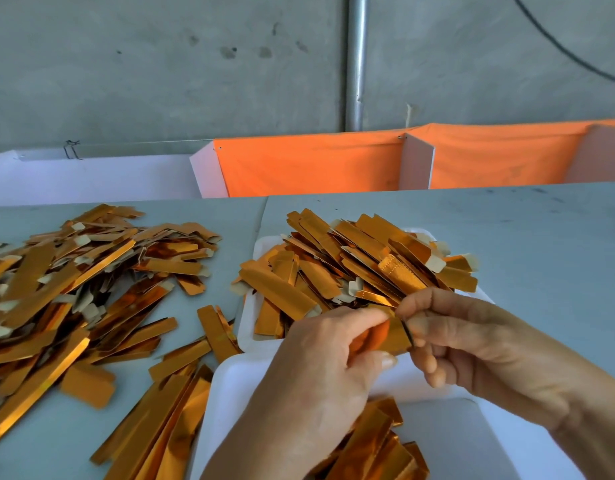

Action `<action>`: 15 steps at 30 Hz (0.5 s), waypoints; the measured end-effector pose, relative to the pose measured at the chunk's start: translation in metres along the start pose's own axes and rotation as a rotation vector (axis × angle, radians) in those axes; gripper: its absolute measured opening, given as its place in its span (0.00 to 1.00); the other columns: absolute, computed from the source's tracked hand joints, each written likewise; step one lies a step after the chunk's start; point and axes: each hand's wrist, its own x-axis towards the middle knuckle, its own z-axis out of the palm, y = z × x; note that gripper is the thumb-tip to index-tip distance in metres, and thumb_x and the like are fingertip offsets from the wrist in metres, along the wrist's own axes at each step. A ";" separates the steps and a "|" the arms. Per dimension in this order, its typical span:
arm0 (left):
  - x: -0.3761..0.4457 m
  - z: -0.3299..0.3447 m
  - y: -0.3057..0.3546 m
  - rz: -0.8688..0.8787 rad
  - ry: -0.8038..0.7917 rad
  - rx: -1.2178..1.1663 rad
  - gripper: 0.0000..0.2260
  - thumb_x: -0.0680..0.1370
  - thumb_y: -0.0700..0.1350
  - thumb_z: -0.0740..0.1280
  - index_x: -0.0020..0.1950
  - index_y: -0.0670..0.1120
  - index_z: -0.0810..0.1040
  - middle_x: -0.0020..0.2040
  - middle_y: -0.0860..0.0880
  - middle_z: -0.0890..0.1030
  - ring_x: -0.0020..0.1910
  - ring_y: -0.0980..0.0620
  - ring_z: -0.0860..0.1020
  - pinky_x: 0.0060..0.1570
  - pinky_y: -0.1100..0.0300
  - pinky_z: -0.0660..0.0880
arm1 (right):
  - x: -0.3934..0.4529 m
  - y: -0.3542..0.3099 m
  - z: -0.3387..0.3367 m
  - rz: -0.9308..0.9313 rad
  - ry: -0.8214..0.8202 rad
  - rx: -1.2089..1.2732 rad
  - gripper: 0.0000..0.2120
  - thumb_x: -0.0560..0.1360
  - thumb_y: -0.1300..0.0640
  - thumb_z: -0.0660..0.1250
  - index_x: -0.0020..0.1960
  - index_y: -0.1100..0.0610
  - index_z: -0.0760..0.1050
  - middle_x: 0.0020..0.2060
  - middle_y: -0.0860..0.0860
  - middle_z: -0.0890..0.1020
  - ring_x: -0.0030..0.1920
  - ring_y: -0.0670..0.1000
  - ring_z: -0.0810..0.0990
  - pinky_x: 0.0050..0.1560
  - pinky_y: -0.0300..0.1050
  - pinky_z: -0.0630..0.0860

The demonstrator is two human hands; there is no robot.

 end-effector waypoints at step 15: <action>-0.001 0.000 0.000 0.041 -0.027 0.013 0.19 0.76 0.54 0.66 0.67 0.61 0.71 0.51 0.67 0.74 0.53 0.69 0.70 0.45 0.82 0.65 | 0.002 0.000 0.000 0.009 0.013 -0.153 0.06 0.62 0.61 0.74 0.39 0.57 0.81 0.29 0.59 0.77 0.26 0.51 0.76 0.27 0.38 0.76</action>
